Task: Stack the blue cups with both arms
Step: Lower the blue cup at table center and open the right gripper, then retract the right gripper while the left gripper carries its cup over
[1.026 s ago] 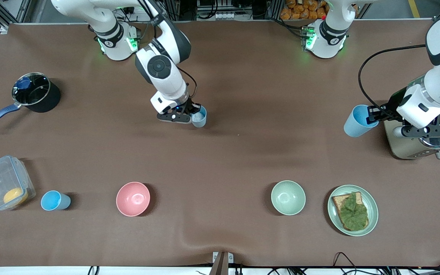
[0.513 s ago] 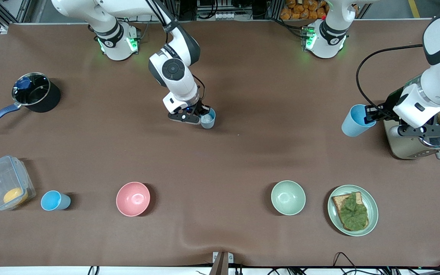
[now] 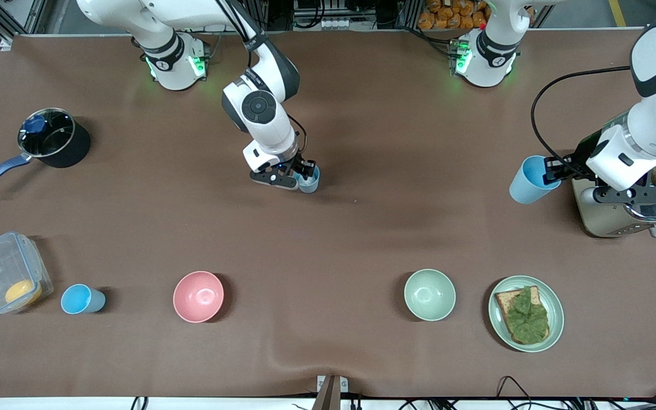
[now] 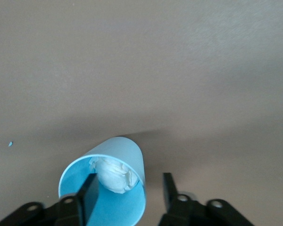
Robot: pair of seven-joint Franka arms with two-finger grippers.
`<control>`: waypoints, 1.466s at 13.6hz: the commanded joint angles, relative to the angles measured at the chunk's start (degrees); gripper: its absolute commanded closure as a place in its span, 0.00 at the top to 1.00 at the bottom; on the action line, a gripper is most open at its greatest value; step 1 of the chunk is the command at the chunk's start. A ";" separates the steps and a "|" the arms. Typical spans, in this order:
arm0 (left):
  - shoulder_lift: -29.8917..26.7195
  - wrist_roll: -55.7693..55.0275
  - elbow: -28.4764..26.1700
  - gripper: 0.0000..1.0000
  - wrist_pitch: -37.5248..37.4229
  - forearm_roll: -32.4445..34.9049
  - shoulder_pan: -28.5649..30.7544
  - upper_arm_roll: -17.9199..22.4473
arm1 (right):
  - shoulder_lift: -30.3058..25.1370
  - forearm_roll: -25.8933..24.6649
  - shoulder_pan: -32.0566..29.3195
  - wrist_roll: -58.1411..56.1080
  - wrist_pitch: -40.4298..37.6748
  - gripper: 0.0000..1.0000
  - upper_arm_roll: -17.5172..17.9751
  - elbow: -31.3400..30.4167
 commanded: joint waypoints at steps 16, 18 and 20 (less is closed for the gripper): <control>4.18 -28.55 0.89 0.00 2.83 -1.06 -5.40 -19.52 | -9.30 -8.13 -34.17 -33.18 -44.45 1.00 -0.25 27.90; 6.90 -33.29 0.89 0.00 5.90 -0.72 -10.76 -19.52 | -9.47 -10.09 -36.38 -35.63 -46.32 1.00 -0.24 30.55; 10.23 -42.85 0.89 0.00 11.60 -0.36 -15.86 -19.43 | -9.73 -8.34 -39.89 -37.39 -46.32 1.00 -0.07 31.78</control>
